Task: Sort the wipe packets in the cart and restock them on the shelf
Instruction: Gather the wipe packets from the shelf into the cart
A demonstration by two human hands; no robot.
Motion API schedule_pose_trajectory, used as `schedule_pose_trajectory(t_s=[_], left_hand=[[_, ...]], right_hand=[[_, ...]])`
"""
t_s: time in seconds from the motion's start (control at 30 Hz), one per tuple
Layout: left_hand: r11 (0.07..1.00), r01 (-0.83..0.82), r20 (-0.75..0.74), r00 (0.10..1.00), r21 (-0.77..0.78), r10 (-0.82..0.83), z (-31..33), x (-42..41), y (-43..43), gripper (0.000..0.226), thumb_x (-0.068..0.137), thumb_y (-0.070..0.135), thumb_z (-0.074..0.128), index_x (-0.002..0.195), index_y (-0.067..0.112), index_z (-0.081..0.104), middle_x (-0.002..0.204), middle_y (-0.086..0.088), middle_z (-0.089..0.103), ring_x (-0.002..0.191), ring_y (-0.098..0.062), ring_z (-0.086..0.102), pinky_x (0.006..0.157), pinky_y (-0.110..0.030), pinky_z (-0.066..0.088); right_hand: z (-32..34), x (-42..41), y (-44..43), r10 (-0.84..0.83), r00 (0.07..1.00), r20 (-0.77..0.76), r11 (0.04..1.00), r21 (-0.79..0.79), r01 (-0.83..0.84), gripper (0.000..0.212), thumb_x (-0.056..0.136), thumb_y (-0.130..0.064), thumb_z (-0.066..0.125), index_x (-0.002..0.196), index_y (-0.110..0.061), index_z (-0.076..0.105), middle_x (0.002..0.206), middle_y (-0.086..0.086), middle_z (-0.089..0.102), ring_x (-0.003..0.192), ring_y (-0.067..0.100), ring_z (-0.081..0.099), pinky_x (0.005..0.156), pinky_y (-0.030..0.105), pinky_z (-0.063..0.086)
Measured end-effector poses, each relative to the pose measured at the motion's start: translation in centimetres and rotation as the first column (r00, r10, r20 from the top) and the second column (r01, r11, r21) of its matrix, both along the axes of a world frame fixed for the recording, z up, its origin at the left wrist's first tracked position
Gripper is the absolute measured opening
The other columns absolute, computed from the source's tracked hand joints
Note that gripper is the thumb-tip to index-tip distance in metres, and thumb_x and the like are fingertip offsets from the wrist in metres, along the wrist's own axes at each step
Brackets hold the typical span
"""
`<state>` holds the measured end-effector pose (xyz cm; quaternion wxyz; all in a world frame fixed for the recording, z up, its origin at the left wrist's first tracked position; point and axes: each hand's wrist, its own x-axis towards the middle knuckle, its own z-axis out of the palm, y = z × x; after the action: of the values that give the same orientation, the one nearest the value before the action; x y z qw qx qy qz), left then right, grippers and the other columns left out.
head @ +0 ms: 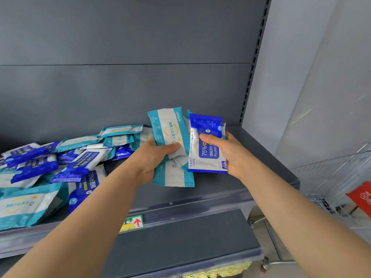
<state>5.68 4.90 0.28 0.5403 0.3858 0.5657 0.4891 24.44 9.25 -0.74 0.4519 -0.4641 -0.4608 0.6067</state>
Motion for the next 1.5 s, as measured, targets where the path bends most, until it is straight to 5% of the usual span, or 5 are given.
schedule_pose_trajectory(t_s=[0.13,0.47,0.77,1.27,1.5], left_hand=[[0.996,0.052,-0.004,0.999,0.074,-0.052,0.6,3.9,1.4,0.041,0.083,0.019,0.072,0.121,0.02,0.055,0.11,-0.001,0.071,0.087,-0.023,0.072,0.077,-0.047,0.059],[0.955,0.272,0.007,0.962,0.119,-0.274,0.4,20.8,5.2,0.061,0.087,0.014,0.068,0.135,0.021,0.033,0.112,0.003,0.068,0.087,-0.017,0.072,0.063,-0.035,0.061],[0.946,0.32,0.037,0.946,0.055,-0.322,-3.1,40.4,10.4,0.057,0.084,0.015,0.071,0.131,0.021,0.04,0.114,0.001,0.068,0.09,-0.019,0.071,0.065,-0.037,0.061],[0.894,0.377,0.085,0.926,-0.242,-0.367,-23.9,56.0,25.5,0.045,0.087,0.013,0.068,0.127,0.017,0.048,0.116,-0.004,0.068,0.096,-0.021,0.069,0.063,-0.032,0.059],[0.841,0.329,0.097,0.943,-0.43,-0.319,-36.1,59.9,31.4,0.064,0.084,0.005,0.07,0.134,0.022,0.035,0.119,-0.004,0.065,0.097,-0.023,0.068,0.071,-0.039,0.06]], right_hand=[[1.1,4.1,0.3,-0.056,0.998,0.021,0.998,0.027,0.056,0.039,0.075,-0.031,0.079,0.108,-0.021,0.059,0.093,0.001,0.075,0.079,0.019,0.074,0.068,0.037,0.061],[1.1,21.4,-0.1,-0.222,0.975,0.005,0.975,0.025,0.222,0.039,0.078,-0.025,0.076,0.112,-0.017,0.059,0.095,0.005,0.075,0.076,0.02,0.073,0.055,0.032,0.058],[-1.8,40.9,3.6,-0.334,0.931,0.148,0.942,0.021,0.334,0.062,0.072,-0.035,0.08,0.122,-0.022,0.047,0.106,0.001,0.071,0.087,0.02,0.072,0.076,0.044,0.059],[-21.4,57.7,19.1,-0.192,0.917,0.351,0.913,-0.28,0.298,0.066,0.066,-0.038,0.085,0.12,-0.02,0.05,0.108,0.002,0.07,0.087,0.021,0.072,0.078,0.045,0.059],[-33.5,61.9,25.7,-0.048,0.929,0.368,0.878,-0.427,0.214,0.041,0.071,-0.026,0.083,0.1,-0.024,0.055,0.093,-0.004,0.07,0.075,0.013,0.071,0.058,0.027,0.056]])
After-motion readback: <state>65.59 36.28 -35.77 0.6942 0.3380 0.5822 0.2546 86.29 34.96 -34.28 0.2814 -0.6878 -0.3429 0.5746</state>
